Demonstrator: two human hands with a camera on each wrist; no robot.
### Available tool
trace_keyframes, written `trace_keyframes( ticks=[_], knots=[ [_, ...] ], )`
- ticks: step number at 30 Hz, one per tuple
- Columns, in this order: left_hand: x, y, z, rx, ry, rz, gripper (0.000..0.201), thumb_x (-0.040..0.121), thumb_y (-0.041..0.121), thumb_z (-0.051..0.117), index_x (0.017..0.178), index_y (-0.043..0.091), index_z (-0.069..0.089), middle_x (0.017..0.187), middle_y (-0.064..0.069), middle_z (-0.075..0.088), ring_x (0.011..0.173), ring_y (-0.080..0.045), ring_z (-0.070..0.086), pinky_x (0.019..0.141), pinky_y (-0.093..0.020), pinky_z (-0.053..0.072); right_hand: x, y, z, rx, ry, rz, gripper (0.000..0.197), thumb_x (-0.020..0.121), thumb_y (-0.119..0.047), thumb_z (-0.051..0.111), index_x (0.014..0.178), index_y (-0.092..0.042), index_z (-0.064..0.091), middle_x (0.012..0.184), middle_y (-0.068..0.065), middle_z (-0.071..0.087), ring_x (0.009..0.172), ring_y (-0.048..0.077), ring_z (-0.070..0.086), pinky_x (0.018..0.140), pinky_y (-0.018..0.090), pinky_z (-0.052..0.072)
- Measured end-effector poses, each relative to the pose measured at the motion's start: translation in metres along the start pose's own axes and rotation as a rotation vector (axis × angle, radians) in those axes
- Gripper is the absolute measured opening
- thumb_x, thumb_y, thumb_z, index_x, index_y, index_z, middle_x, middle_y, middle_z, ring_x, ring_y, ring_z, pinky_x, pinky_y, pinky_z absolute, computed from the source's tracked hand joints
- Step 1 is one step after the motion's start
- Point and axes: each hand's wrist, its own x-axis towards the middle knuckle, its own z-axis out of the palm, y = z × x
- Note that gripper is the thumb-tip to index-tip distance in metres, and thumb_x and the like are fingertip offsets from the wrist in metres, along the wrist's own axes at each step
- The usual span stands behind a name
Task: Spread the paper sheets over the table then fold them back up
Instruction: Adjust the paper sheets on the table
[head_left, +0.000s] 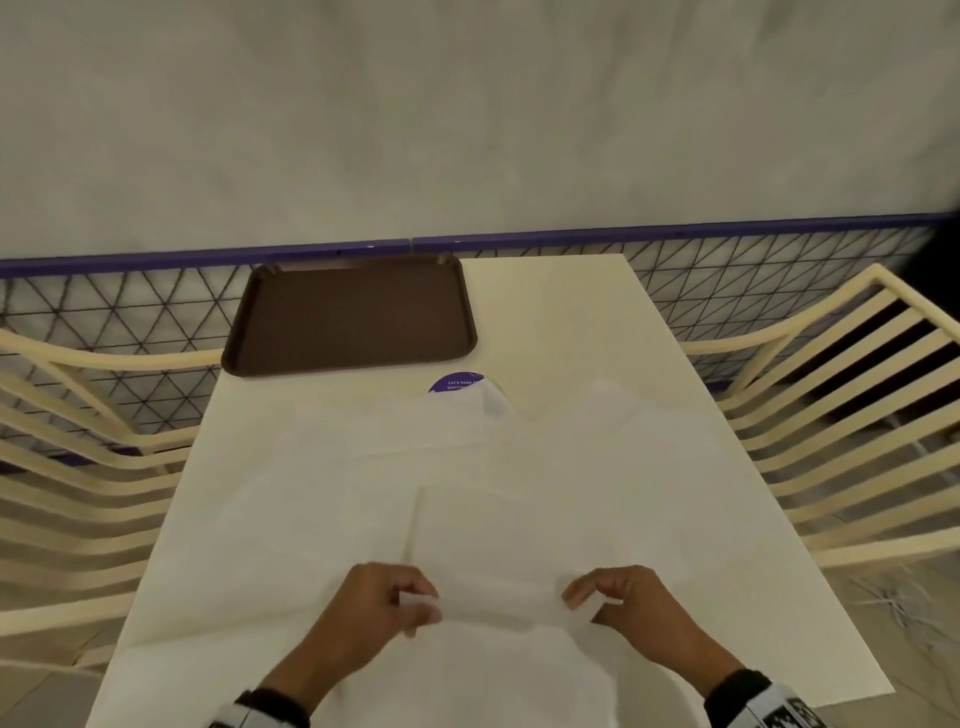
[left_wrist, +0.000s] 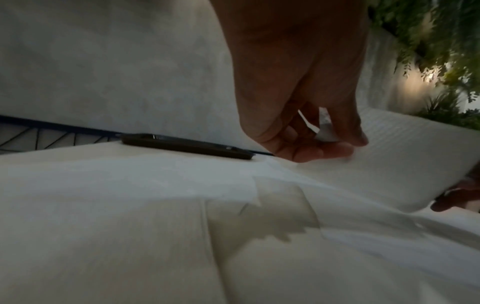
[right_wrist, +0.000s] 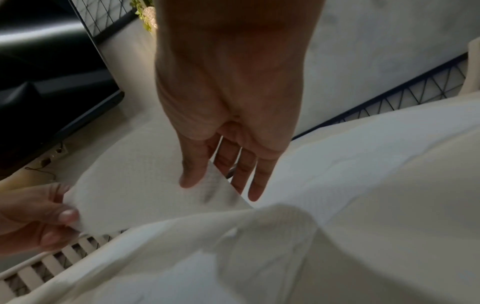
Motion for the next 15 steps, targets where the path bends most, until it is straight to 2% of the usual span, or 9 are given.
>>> trace_keyframes(
  ticks=[3,5,7,9,10,12,13,14,15],
  knots=[
    [0.001,-0.014,0.01,0.042,0.024,-0.078,0.016,0.074,0.02,0.077,0.061,0.025,0.068,0.045,0.001,0.061,0.042,-0.002,0.052,0.051,-0.014,0.041,0.007,0.008,0.008,-0.05,0.058,0.07,0.033,0.078,-0.004,0.071,0.064,-0.034,0.071,0.079,-0.015,0.072,0.077,0.007,0.068,0.076,0.02,0.051],
    [0.008,-0.019,0.01,0.056,0.1,-0.082,0.016,0.076,0.026,0.075,0.064,0.026,0.065,0.044,0.001,0.06,0.042,-0.003,0.054,0.052,-0.014,0.043,0.015,0.008,0.011,-0.069,0.116,0.113,0.022,0.08,-0.009,0.07,0.066,-0.026,0.068,0.067,-0.015,0.068,0.064,0.001,0.063,0.068,0.019,0.048],
    [0.019,-0.021,0.009,0.05,0.178,-0.066,0.016,0.078,0.027,0.074,0.066,0.026,0.063,0.049,0.003,0.063,0.045,-0.006,0.058,0.053,-0.018,0.047,0.024,0.005,0.013,-0.029,0.166,0.145,0.014,0.083,-0.011,0.067,0.072,-0.019,0.068,0.059,-0.013,0.065,0.055,-0.002,0.058,0.06,0.016,0.045],
    [0.032,-0.025,0.009,0.075,0.251,-0.036,0.014,0.079,0.032,0.072,0.071,0.03,0.061,0.064,0.002,0.067,0.058,-0.01,0.063,0.06,-0.026,0.051,0.034,0.001,0.015,-0.032,0.215,0.158,0.014,0.084,-0.011,0.065,0.07,-0.013,0.065,0.056,-0.009,0.06,0.054,0.004,0.055,0.055,0.019,0.041],
    [0.037,-0.026,0.01,0.104,0.299,-0.028,0.011,0.08,0.034,0.07,0.077,0.031,0.06,0.075,0.003,0.068,0.065,-0.011,0.063,0.063,-0.026,0.05,0.04,0.0,0.016,-0.066,0.236,0.161,0.022,0.084,-0.012,0.065,0.063,-0.01,0.056,0.055,-0.006,0.054,0.054,0.011,0.051,0.054,0.024,0.037],
    [0.04,-0.03,0.014,0.209,0.465,-0.014,0.019,0.082,0.03,0.068,0.099,0.029,0.059,0.098,0.004,0.064,0.079,-0.013,0.059,0.073,-0.024,0.045,0.052,-0.003,0.018,-0.173,0.26,0.182,0.042,0.084,-0.015,0.064,0.056,-0.014,0.032,0.054,-0.002,0.035,0.052,0.013,0.034,0.052,0.027,0.024],
    [0.04,-0.031,0.018,0.327,0.561,0.055,0.028,0.083,0.027,0.067,0.11,0.024,0.058,0.106,0.003,0.061,0.089,-0.016,0.057,0.082,-0.026,0.044,0.057,-0.006,0.02,-0.222,0.266,0.191,0.046,0.084,-0.016,0.064,0.057,-0.016,0.026,0.054,-0.003,0.03,0.051,0.012,0.028,0.051,0.026,0.021],
    [0.037,-0.03,0.024,0.467,0.6,0.147,0.034,0.083,0.024,0.065,0.115,0.019,0.057,0.112,0.002,0.061,0.098,-0.02,0.055,0.091,-0.028,0.039,0.061,-0.007,0.021,-0.25,0.267,0.198,0.048,0.084,-0.016,0.063,0.057,-0.017,0.023,0.054,-0.004,0.027,0.051,0.011,0.026,0.049,0.024,0.019],
    [0.033,-0.028,0.031,0.588,0.577,0.266,0.037,0.082,0.025,0.061,0.118,0.017,0.056,0.115,0.0,0.062,0.105,-0.021,0.054,0.1,-0.027,0.031,0.063,-0.007,0.022,-0.266,0.267,0.208,0.048,0.084,-0.016,0.063,0.058,-0.017,0.023,0.055,-0.004,0.027,0.05,0.011,0.025,0.048,0.024,0.019]
  ],
)
